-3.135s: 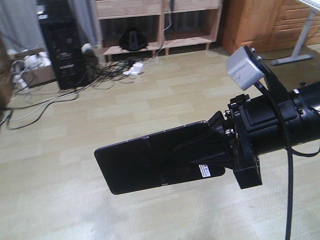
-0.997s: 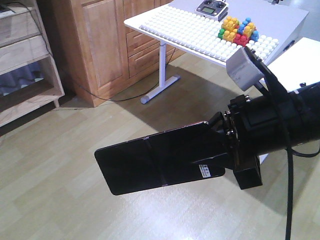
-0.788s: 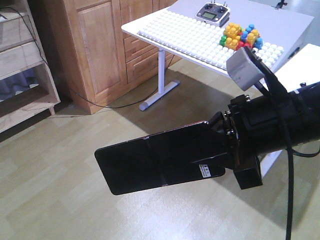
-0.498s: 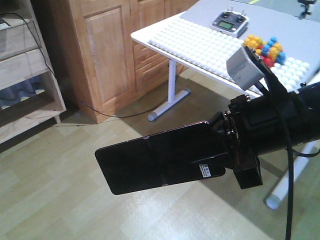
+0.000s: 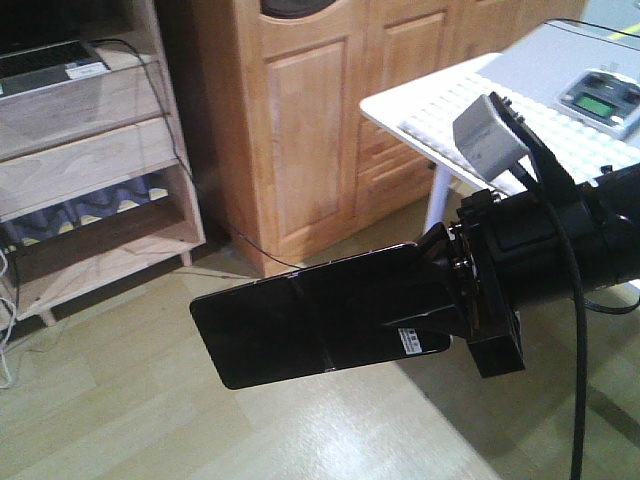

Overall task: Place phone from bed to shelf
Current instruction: 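Drive toward the wooden shelf unit with the laptop, then approach the shelf, holding the phone above the laptop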

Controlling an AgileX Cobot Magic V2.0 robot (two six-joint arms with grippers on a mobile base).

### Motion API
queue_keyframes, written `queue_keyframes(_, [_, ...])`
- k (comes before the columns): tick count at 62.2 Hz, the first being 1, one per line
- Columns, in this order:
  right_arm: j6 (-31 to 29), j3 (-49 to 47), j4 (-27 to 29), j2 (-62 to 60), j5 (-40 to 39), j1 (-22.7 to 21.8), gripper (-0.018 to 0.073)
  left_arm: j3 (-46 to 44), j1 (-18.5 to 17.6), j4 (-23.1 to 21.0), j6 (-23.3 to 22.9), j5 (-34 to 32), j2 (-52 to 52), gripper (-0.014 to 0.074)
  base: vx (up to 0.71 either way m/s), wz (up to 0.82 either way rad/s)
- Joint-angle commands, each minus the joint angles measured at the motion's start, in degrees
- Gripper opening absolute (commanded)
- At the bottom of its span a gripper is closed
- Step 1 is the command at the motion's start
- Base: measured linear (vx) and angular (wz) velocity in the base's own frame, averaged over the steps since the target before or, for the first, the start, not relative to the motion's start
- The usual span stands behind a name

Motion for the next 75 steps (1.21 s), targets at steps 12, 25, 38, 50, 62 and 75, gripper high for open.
queue_keyframes(12, [-0.3,-1.6,4.7,-1.6,3.8,0.0,-0.0002,-1.2,-0.2,-0.5,-0.3,-4.1,-0.8,0.0001,0.42,0.37])
queue_keyframes(25, [-0.3,-1.6,4.7,-1.6,3.8,0.0,-0.0002,-1.2,-0.2,-0.5,-0.3,-4.1,-0.8,0.0001,0.42,0.33])
queue_keyframes(38, [-0.3,-1.6,4.7,-1.6,3.8,0.0,-0.0002,-1.2,-0.2,-0.5,-0.3,-4.1,-0.8,0.0001,0.4,0.32])
queue_keyframes(50, [-0.3,-1.6,4.7,-1.6,3.8,0.0,-0.0002,-1.2,-0.2,-0.5,-0.3,-4.1,-0.8,0.0001,0.41,0.32])
queue_keyframes(62, [-0.3,-1.6,4.7,-1.6,3.8,0.0,-0.0002,-1.2,-0.2,-0.5,-0.3,-4.1,-0.8,0.0001,0.41,0.34])
queue_keyframes(75, [-0.3,-1.6,4.7,-1.6,3.8,0.0,-0.0002,-1.2,-0.2,-0.5,-0.3,-4.1,-0.8,0.0001,0.4,0.28])
